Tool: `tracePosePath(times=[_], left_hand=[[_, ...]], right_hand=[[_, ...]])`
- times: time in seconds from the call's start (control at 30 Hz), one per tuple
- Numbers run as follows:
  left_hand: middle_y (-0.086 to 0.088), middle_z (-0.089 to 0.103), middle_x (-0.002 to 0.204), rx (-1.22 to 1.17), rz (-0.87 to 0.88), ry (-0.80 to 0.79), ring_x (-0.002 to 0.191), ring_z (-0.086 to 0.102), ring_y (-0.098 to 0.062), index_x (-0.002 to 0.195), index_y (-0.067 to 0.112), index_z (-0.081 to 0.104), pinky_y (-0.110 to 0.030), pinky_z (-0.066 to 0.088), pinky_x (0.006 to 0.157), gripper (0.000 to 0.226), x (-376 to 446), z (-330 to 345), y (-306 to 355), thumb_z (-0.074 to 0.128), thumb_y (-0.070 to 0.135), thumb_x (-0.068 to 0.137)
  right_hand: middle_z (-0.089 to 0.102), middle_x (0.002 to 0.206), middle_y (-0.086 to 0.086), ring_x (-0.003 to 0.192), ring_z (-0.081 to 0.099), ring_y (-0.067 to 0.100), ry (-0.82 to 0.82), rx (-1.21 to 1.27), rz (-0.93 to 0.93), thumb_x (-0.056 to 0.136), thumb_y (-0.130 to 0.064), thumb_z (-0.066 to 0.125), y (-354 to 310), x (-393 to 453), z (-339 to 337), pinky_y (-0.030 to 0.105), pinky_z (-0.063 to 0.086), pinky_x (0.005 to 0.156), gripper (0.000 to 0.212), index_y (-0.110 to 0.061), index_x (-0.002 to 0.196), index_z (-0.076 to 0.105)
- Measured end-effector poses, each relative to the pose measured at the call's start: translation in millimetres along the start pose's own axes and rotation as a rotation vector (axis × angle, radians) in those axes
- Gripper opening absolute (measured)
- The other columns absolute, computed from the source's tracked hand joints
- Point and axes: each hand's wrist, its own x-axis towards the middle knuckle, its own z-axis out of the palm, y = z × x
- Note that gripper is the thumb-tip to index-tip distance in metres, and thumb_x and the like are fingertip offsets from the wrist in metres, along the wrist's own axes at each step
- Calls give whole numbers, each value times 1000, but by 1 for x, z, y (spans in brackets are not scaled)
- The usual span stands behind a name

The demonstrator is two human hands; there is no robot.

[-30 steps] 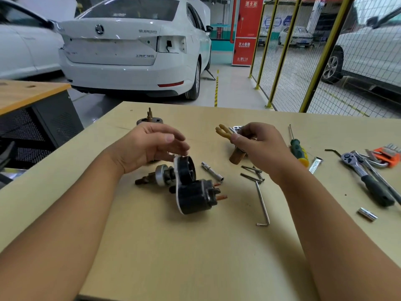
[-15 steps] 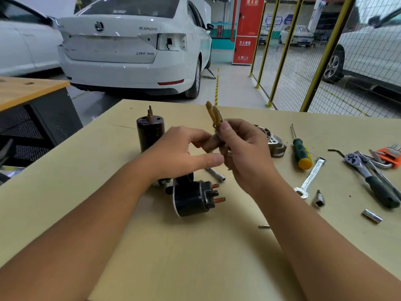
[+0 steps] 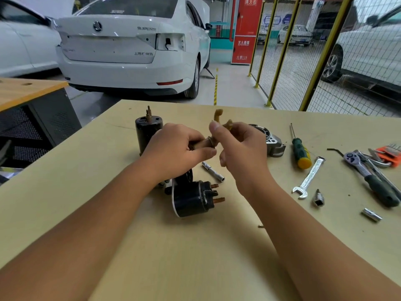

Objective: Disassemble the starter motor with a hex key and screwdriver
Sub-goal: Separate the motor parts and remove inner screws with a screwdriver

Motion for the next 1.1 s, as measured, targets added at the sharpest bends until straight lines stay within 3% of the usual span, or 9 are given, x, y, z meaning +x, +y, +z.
tracePosePath(times=[0.13,0.2,0.33,0.47,0.6,0.77,0.93,1.03,1.1], left_hand=[[8,72,75,-127,-21,10,77,67,-18,88,31,81,-46,56,77,20,1,-1,-5,75,49,84],[14,75,82,-223,-12,-2,83,69,-12,95,32,82,-35,54,79,11,2,-3,-9,83,37,86],[22,71,81,-239,-24,-69,81,65,-3,84,40,77,-26,46,76,9,4,-2,-14,85,37,83],[22,72,87,-274,-158,-65,72,58,1,90,41,78,-26,48,72,20,6,-6,-19,91,37,75],[13,77,81,-339,-272,-103,72,69,-1,89,30,80,-25,56,75,19,5,-6,-19,92,24,76],[4,77,86,-321,-423,-110,83,73,-12,94,24,80,-22,53,70,32,7,-5,-19,95,15,67],[2,79,83,-332,-454,-189,91,75,-21,86,20,82,-37,60,88,20,7,-5,-19,89,10,71],[5,79,83,-346,-465,-207,94,75,-18,87,23,82,-33,58,89,15,7,-4,-22,88,16,76],[9,79,85,-353,-448,-220,95,74,-15,90,27,81,-31,56,90,12,7,-4,-23,87,27,80]], right_hand=[[76,87,11,37,41,17,1,230,178,96,-32,67,-2,6,-5,20,30,37,22,-10,93,66],[76,87,11,34,34,14,5,406,300,101,-31,59,-3,10,-7,17,24,39,21,-11,92,61],[76,83,12,33,34,12,51,451,341,101,-27,59,-3,17,-14,15,23,39,18,-12,91,60],[74,78,13,43,47,14,119,-30,277,91,-26,70,3,23,-27,25,37,40,17,-9,88,67],[71,87,-1,83,66,15,38,-470,143,82,-26,77,16,25,-30,36,58,73,10,-22,89,70],[71,96,0,90,66,18,17,-487,197,78,-27,79,24,29,-32,39,60,74,17,-24,92,70],[70,97,0,79,66,22,65,-445,145,85,-20,71,27,35,-35,26,47,50,14,-33,86,65],[69,98,-5,80,68,23,83,-448,127,85,-14,67,27,36,-37,23,49,45,23,-35,94,66],[67,97,-10,82,69,22,99,-469,98,85,-12,65,28,36,-38,29,57,51,28,-38,97,64]])
